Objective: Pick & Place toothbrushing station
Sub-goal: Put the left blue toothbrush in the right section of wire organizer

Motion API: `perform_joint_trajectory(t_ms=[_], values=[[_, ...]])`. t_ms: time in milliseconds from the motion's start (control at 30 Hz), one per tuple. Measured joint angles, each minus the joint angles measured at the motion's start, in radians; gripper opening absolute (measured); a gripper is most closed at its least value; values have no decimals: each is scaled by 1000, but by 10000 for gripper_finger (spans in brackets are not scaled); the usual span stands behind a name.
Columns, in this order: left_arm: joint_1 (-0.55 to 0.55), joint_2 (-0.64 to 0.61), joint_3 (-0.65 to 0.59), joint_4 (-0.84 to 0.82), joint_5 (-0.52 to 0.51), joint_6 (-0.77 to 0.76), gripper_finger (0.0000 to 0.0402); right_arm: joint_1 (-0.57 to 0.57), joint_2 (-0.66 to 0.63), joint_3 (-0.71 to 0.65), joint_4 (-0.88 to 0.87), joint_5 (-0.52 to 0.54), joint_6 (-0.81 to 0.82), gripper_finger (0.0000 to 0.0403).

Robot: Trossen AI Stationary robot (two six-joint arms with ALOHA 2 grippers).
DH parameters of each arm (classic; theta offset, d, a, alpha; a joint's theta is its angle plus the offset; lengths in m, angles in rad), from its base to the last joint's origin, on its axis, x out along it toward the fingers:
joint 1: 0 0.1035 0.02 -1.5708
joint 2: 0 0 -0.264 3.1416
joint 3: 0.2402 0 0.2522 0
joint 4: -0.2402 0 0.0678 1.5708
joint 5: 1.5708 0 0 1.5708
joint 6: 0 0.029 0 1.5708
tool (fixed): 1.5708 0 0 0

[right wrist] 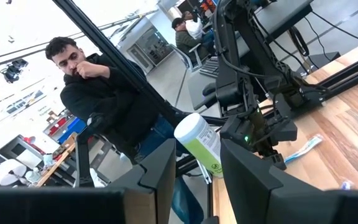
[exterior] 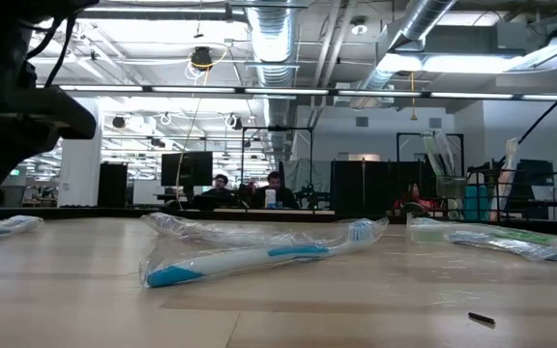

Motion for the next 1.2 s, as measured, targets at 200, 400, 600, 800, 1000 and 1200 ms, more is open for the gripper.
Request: perform_joint_trajectory(t_ms=[200,400,600,800,1000,1200], values=[[0,1,-33,32,0,1,214,0,0,0,0,0,0,120],[2,-3,-69,88,15,0,212,0,0,0,0,-2,0,120],[3,-2,-70,89,16,2,150,0,0,0,0,-2,0,120],[2,-2,-70,105,11,25,36,0,0,1,0,-2,0,120],[1,-7,-68,109,-3,33,17,-6,0,1,-3,-3,0,120],[3,-66,-40,127,-184,36,10,-6,0,1,-3,-3,0,120]])
